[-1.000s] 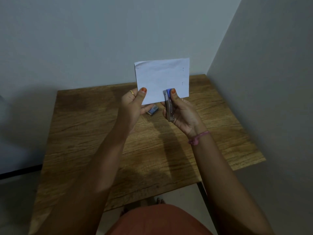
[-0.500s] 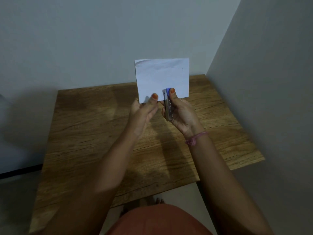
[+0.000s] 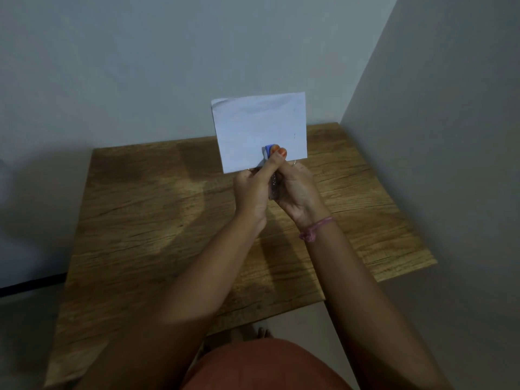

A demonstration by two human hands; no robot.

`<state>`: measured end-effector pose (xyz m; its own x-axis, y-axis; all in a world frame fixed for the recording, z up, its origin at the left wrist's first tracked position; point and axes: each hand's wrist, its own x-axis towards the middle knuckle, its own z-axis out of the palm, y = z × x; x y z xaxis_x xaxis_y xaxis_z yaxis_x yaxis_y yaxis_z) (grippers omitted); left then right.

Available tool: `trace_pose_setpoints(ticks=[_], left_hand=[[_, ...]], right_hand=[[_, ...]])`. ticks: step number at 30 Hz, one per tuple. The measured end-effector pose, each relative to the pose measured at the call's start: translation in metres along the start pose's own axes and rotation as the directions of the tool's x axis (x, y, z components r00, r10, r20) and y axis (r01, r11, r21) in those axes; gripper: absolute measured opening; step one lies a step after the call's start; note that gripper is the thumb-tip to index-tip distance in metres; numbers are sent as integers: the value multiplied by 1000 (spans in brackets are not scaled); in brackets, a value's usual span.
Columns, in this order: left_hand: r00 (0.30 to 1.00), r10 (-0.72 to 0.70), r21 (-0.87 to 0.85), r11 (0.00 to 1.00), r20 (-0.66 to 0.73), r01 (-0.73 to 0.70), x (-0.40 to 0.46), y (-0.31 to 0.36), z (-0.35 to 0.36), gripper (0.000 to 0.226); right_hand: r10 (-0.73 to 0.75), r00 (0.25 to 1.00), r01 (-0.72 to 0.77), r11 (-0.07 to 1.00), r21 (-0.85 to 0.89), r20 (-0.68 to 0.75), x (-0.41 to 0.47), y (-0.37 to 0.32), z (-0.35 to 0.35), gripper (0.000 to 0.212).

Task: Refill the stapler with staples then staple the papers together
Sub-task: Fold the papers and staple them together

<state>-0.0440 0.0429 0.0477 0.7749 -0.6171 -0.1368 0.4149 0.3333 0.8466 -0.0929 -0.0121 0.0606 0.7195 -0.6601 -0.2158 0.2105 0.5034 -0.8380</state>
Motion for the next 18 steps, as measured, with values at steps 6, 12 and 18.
trace_pose_setpoints(ticks=[6,12,18], left_hand=[[997,-63,-20,998,-47,62,4,-2,-1,31],[993,-34,-31,999,113,37,8,-3,-10,27],[1000,-2,-138,990,-17,-1,7,-9,-15,12]], right_hand=[[-40,996,45,997,63,-81,-2,5,10,20],[-41,996,44,998,46,-79,-5,1,10,36],[42,999,-43,998,-49,-13,-4,-7,7,48]])
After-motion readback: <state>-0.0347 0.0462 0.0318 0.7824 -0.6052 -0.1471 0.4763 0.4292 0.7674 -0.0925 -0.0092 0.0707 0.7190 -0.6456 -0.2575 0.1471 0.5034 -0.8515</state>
